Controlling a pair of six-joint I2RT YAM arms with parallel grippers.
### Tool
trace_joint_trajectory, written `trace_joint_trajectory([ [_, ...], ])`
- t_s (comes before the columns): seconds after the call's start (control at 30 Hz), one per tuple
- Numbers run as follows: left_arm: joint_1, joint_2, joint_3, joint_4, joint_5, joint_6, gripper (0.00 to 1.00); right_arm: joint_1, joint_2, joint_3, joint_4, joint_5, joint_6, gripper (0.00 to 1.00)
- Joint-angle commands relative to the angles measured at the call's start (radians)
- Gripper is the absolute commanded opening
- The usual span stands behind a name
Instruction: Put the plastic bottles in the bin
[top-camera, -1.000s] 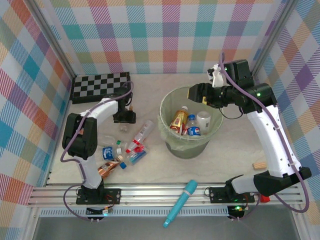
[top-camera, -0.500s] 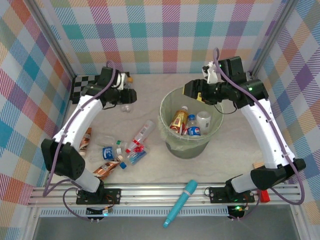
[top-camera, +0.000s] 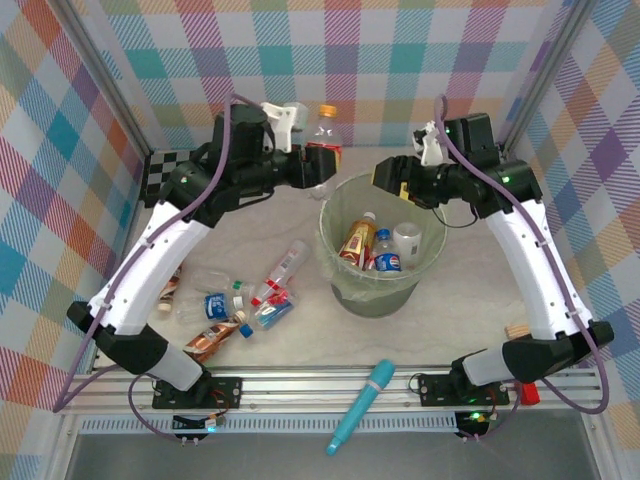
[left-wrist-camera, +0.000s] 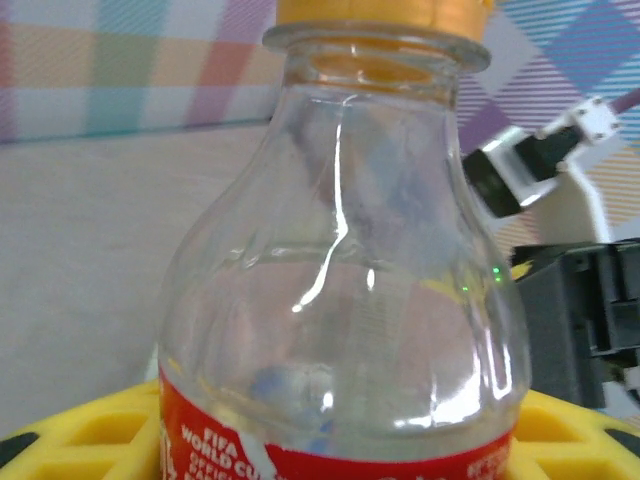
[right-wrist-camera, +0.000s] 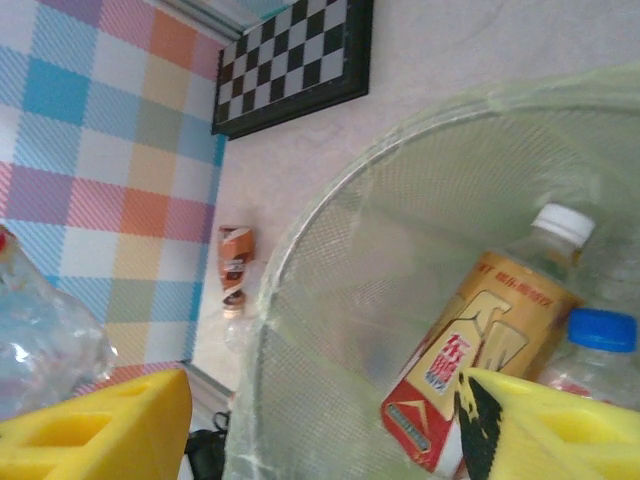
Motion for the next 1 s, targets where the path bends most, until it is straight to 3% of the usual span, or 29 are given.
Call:
trace_joint_trajectory([
  [0.0,-0.015,0.043,-0.036,0.12,0.156,-0.109,0.44,-0.014,-0.054,-0.022,0.103,-0.108,0.036,0.72],
  [0.27,-0.033,0.061,-0.091,0.187,0.266,-0.136,0.41,-0.051,-0.055,-0.036,0.277,-0.281,0.109,0.82],
  [0.57,-0.069,0.092,-0.07,0.199,0.333,-0.112,0.39,-0.027,0.069,0.039,0.332,-0.313,0.142,0.82],
  [0.73,-0.075,0.098,-0.065,0.199,0.326,-0.109,0.38,-0.016,0.102,0.061,0.323,-0.298,0.151,0.72],
  [0.97,-0.075,0.105,-0.061,0.187,0.281,-0.098,0.41,-0.017,0.097,0.057,0.293,-0.253,0.137,0.45],
])
